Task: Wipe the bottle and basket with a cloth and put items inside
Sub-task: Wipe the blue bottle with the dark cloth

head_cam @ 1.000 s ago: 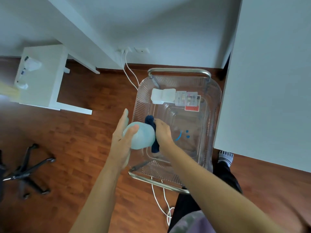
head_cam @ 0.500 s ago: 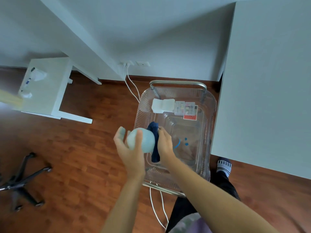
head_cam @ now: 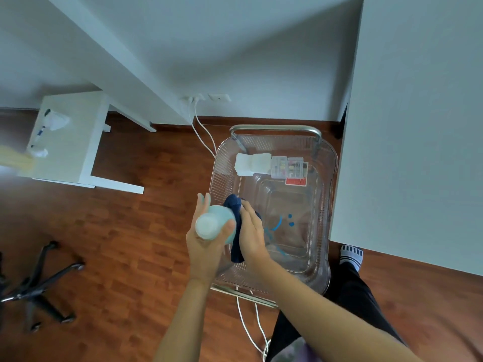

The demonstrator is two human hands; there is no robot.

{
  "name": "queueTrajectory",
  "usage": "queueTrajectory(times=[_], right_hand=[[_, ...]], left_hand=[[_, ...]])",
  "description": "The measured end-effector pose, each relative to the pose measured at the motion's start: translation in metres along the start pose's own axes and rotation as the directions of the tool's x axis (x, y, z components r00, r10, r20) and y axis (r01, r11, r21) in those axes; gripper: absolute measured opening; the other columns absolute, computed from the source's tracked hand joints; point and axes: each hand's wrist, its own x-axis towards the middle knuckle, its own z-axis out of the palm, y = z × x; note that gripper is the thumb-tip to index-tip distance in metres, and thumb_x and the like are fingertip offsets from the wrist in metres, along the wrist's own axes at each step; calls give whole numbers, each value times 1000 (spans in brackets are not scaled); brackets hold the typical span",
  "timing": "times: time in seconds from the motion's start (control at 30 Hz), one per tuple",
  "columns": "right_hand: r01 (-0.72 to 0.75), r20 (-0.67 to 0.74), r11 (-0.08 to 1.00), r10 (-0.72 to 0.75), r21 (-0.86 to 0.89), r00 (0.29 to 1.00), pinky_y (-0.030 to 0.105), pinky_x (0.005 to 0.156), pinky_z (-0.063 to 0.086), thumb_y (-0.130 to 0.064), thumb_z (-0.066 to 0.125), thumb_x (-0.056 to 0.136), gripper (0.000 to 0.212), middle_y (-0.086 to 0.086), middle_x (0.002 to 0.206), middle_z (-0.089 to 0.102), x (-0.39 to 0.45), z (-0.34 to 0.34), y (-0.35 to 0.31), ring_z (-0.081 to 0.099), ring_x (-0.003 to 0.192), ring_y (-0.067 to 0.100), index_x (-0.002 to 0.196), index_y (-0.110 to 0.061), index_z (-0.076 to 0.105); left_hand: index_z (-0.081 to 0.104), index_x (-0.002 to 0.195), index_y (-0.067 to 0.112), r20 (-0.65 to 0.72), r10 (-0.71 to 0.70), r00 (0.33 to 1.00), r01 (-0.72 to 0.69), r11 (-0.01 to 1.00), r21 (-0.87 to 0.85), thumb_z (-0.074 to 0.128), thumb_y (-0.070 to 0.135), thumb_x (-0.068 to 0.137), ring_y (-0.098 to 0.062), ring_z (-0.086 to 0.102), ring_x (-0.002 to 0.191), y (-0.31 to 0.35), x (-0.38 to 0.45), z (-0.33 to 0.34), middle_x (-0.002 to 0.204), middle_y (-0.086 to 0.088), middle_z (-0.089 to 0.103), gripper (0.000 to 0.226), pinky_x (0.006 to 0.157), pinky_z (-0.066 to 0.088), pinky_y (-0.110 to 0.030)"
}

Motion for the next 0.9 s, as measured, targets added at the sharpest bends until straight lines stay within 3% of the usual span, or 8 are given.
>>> queueTrajectory(times=[0.07, 0.13, 0.2, 0.43, 0.53, 0.63, 0.77, 0.9], right_hand=[[35, 67, 999, -34, -7, 997, 35, 95, 50, -55, 39, 83, 29, -26, 100, 68, -2, -1, -4, 63, 103, 5, 94, -54, 65], [62, 98, 996, -57, -57, 994, 45, 94, 52, -41, 38, 94, 32, -3, 106, 71, 1, -4, -14, 65, 103, 19, 100, -34, 68], [73, 76, 993, -66, -93, 995, 49, 91, 51, -31, 39, 97, 31, 12, 105, 70, 2, -6, -24, 65, 96, 26, 99, -21, 68], [286, 152, 946, -264, -150, 953, 36, 83, 51, -33, 37, 92, 37, -26, 85, 68, -19, -3, -32, 63, 89, 6, 83, -53, 66], [202, 131, 950, -174, -239, 976, 26, 75, 44, -28, 39, 92, 35, -22, 78, 68, -10, -16, -36, 61, 79, -1, 81, -44, 68], [-29, 40, 934, 47, -356, 998, 32, 81, 48, -28, 43, 91, 28, -5, 86, 68, 6, -34, -44, 61, 87, 17, 82, -30, 69], [-435, 19, 892, 440, -127, 898, 47, 99, 49, -39, 62, 78, 35, 12, 103, 66, 17, -56, -50, 64, 102, 32, 99, -11, 66], [-375, -80, 864, 370, -335, 925, 29, 58, 47, -38, 51, 87, 32, 8, 78, 61, 15, -59, -50, 58, 70, 23, 90, -7, 59]], left_hand=[[43, 140, 37, 28, 24, 999, -26, 999, 46, 75, 42, 72, 13, 38, 132, 0, 0, 0, 153, 22, 32, 75, 96, 40, -5], [42, 145, 17, -102, 30, 994, -24, 998, 57, 73, 42, 72, 17, 40, 128, 0, -3, 8, 141, 38, 40, 83, 94, 40, -3], [53, 135, 12, -213, 24, 977, -16, 999, 39, 73, 43, 70, 5, 46, 129, 4, -5, 17, 138, 29, 49, 75, 101, 44, -14], [65, 116, 18, -169, 78, 982, -90, 994, -63, 77, 52, 71, -27, 58, 120, 32, -17, -6, 126, -7, 64, 57, 100, 49, -47], [66, 111, 21, -151, 123, 981, -145, 979, -143, 76, 53, 73, -32, 58, 112, 56, -24, -20, 119, -11, 63, 51, 88, 52, -44], [65, 106, 24, -135, 154, 979, -178, 964, -196, 72, 49, 77, -35, 57, 111, 77, -29, -25, 117, -9, 61, 40, 83, 51, -47], [66, 100, 24, -133, 165, 977, -193, 953, -233, 74, 50, 75, -28, 57, 108, 94, -30, -24, 114, -11, 60, 37, 82, 49, -48], [66, 97, 17, -135, 121, 983, -150, 962, -230, 73, 30, 75, -24, 60, 105, 96, -23, -25, 110, -7, 64, 27, 77, 54, -39]])
